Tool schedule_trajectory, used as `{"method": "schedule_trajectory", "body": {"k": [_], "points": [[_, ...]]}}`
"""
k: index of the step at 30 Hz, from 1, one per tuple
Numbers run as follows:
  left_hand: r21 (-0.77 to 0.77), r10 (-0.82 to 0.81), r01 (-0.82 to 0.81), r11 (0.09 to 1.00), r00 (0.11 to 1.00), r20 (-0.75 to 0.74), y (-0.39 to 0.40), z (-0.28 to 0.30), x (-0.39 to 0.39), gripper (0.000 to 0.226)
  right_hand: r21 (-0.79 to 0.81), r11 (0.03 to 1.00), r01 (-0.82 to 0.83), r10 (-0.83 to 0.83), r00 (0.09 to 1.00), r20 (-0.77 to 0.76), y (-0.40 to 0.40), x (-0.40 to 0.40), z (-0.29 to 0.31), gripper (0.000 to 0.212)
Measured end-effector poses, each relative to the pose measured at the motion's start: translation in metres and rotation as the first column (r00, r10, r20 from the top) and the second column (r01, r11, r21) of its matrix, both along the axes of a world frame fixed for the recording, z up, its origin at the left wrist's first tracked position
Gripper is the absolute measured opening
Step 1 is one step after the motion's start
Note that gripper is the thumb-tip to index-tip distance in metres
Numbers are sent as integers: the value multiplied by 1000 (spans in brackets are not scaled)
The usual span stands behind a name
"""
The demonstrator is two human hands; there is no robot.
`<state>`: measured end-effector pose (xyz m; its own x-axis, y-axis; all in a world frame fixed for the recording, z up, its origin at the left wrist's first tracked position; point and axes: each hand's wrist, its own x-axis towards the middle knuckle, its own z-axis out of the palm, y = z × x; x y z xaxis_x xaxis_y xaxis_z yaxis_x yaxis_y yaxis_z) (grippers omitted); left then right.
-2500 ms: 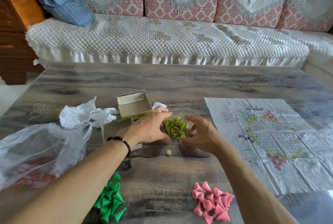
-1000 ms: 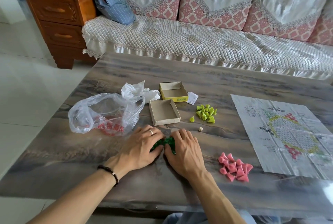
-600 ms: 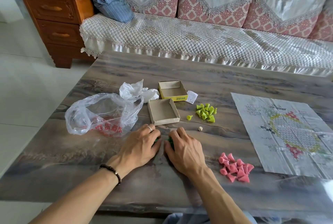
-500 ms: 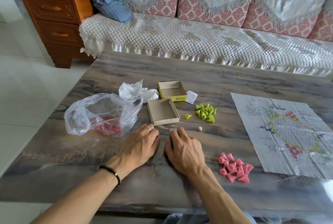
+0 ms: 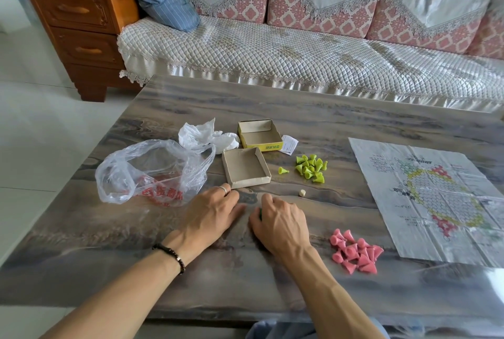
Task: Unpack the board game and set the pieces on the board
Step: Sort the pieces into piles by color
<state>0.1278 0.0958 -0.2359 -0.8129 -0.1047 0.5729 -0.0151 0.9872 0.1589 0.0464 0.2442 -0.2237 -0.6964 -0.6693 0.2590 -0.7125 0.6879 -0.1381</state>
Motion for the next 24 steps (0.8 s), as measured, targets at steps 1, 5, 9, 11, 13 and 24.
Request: {"method": "schedule_trajectory", "body": {"k": [1,5,9,11,13,24], "points": [[6,-4,4,1000,1000,5,0,1,-1,35,14,1000,0,0,1000,30,0,0,0,22],[97,2,-6,995,999,45,0,4,-5,43,15,1000,13,-14,997,78,0,-2,3,21],[186,38,-50,981,997,68,-2,3,-7,40,25,999,27,-30,993,112,1,-4,6,20],[202,36,-47,978,998,56,-3,3,-7,39,32,999,33,-37,993,111,2,-4,6,19],[214,27,-33,976,999,34,-3,3,-8,42,29,999,42,-46,992,120,3,-5,8,18],[515,166,-153,844,986,21,12,10,-17,42,-349,861,369,-113,810,575,13,-27,28,29]]}}
